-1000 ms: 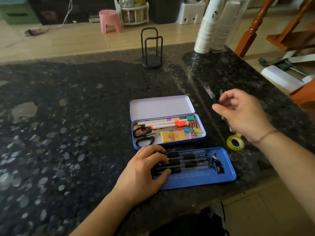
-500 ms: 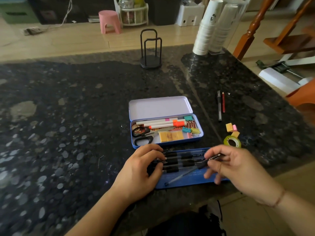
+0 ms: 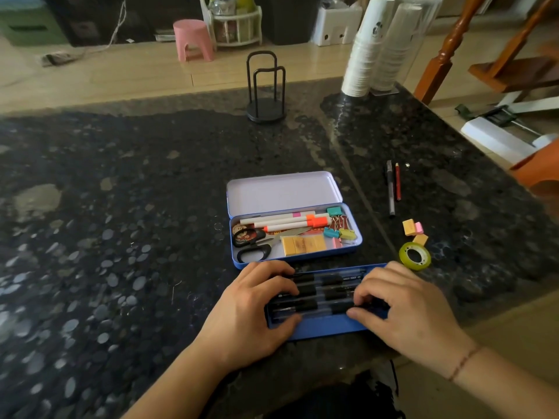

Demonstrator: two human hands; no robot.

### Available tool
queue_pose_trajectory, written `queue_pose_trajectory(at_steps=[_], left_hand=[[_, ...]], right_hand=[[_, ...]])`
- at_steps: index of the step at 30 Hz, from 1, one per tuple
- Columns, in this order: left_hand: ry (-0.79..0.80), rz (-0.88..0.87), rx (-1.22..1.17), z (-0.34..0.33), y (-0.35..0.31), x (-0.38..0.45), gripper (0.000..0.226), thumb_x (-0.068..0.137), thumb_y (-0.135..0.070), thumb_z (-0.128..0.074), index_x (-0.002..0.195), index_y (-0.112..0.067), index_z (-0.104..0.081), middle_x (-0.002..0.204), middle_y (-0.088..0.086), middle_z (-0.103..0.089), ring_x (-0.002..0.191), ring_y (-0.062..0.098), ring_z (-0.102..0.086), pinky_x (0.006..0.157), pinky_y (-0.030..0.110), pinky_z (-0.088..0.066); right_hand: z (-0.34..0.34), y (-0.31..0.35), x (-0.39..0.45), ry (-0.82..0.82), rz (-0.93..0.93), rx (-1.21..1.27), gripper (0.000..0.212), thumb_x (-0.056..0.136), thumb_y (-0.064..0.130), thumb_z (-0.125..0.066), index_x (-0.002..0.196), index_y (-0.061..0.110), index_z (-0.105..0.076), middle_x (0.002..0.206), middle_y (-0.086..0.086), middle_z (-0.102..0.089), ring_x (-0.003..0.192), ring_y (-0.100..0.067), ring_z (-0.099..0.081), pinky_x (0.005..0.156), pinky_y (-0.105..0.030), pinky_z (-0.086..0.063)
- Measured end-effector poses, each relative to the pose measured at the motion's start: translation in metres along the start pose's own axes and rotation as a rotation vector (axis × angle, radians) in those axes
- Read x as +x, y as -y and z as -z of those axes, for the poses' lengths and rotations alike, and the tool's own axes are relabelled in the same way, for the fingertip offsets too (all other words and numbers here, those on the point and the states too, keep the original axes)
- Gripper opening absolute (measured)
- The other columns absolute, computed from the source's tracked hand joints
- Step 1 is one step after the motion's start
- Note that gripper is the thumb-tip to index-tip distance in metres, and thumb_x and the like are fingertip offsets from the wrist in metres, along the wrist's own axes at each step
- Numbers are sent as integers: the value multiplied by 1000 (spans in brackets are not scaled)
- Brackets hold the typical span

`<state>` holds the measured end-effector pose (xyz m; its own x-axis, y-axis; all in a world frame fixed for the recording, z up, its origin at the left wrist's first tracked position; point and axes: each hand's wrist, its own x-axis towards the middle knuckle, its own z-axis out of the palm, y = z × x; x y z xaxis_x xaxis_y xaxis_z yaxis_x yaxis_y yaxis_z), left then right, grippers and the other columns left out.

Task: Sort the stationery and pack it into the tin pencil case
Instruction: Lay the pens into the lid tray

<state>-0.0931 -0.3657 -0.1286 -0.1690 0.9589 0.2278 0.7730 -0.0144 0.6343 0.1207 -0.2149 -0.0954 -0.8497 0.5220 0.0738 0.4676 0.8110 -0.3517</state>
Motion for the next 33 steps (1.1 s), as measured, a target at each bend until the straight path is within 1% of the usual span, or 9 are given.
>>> queue_pose_trajectory(at_steps=[4,7,10,13,20,25,27,28,33], left_hand=[[0,4,-3,0,0,0,29,76,-40,-76,102,-30,-65,125,-17,-53,120,3,-49,100,17,-41],[8,2,6,0,-1,0,30,76,-41,-76,103,-30,-65,126,-17,-52,121,3,-48,101,16,-39],[0,-6,-4,1,-2,0,32,76,-40,-76,104,-29,-66,125,-16,-53,120,3,-49,101,18,-41],[-6,-7,-29,1,-3,1,34,76,-38,-77,106,-26,-66,125,-14,-55,119,5,-51,100,20,-42],[18,-2,-30,3,-2,0,39,76,-41,-76,110,-28,-64,128,-17,-52,122,5,-49,101,24,-44],[55,-22,16,3,-1,1,41,74,-48,-76,109,-33,-63,131,-19,-50,123,1,-45,103,15,-37],[40,-16,15,1,0,0,34,75,-45,-76,104,-32,-64,129,-17,-51,122,0,-45,102,13,-36],[28,-11,12,0,0,0,29,76,-43,-75,101,-31,-65,128,-16,-52,122,0,-46,102,12,-35],[-22,24,-2,-4,1,1,14,80,-37,-70,90,-28,-68,123,-14,-55,119,2,-49,100,12,-37]], right_hand=[[16,-11,18,-63,16,11,24,78,58,-61,78,34,-65,77,19,-59,76,-4,-52,58,-24,-45],[38,-47,61,-267,-283,-46,26,83,52,-60,75,28,-66,75,9,-61,71,-12,-56,57,-29,-45],[42,-79,102,-129,-615,-293,36,86,59,-53,75,27,-66,72,4,-62,67,-18,-55,53,-25,-37],[25,-95,126,-24,-715,-463,51,83,69,-47,74,23,-66,72,-3,-63,71,-25,-60,55,-27,-39],[35,-78,123,-79,-713,-467,36,93,50,-46,87,21,-68,76,-6,-61,67,-26,-55,51,-27,-32],[72,-42,54,-306,-424,-24,14,90,38,-59,85,27,-66,75,6,-66,69,-18,-61,58,-35,-51],[74,-27,20,-280,-360,217,3,83,25,-70,82,27,-68,71,9,-67,64,-9,-60,58,-22,-50],[71,-21,5,-245,-349,293,9,79,22,-72,80,30,-69,69,8,-66,64,-11,-60,57,-20,-49],[42,-20,-35,-151,-305,271,16,62,46,-67,78,44,-67,69,11,-60,75,-11,-57,52,-27,-48]])
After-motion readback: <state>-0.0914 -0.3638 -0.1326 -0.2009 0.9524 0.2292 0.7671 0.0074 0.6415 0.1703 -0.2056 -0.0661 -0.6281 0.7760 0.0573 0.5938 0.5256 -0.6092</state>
